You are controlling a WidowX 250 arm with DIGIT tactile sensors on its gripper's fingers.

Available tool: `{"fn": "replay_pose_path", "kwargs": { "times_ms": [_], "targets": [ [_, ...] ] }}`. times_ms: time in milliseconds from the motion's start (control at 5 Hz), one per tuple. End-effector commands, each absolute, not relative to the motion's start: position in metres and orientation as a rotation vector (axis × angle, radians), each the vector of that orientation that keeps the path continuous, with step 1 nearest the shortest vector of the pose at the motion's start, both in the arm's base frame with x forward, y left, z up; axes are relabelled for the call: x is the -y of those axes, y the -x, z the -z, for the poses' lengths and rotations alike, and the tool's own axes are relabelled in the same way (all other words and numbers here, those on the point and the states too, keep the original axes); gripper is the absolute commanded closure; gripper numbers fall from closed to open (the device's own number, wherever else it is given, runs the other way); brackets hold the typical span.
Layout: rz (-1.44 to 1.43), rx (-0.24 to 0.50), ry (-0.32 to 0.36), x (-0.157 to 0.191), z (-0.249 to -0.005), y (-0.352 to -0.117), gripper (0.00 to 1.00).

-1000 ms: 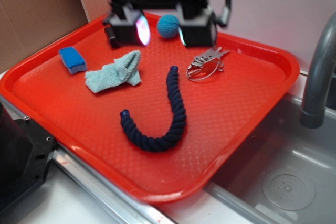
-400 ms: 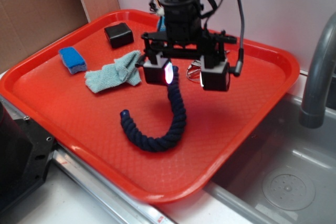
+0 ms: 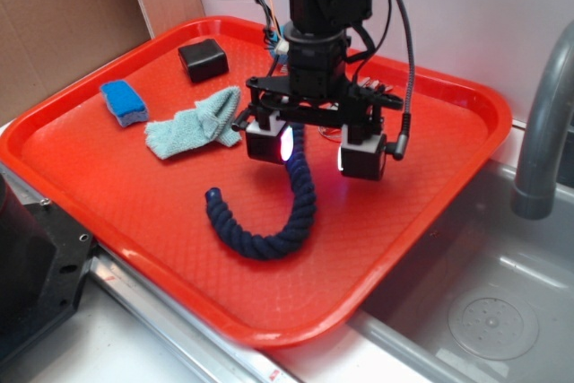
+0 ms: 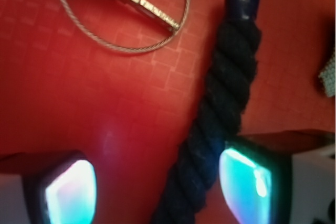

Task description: Grab the blue rope.

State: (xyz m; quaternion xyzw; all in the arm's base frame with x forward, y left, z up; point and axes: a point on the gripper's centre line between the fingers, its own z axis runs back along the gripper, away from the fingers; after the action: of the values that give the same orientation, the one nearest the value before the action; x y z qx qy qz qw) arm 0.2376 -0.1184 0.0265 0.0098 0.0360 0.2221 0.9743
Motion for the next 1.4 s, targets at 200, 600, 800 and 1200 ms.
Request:
{"fn": "replay_pose_path", "kwargs": {
  "times_ms": [200, 600, 800, 1200],
  "targets": [
    [-0.413, -0.042, 0.014, 0.099, -0.032, -0.229, 0.0],
    [-0.28, -0.082, 0.034, 0.102, -0.026, -0.203, 1.0],
    [-0.182, -0.051, 0.027, 0.097, -0.044, -0.191, 1.0],
    [-0.083, 0.079, -0.057, 0.04, -0.145, -0.155, 1.0]
  ]
}}
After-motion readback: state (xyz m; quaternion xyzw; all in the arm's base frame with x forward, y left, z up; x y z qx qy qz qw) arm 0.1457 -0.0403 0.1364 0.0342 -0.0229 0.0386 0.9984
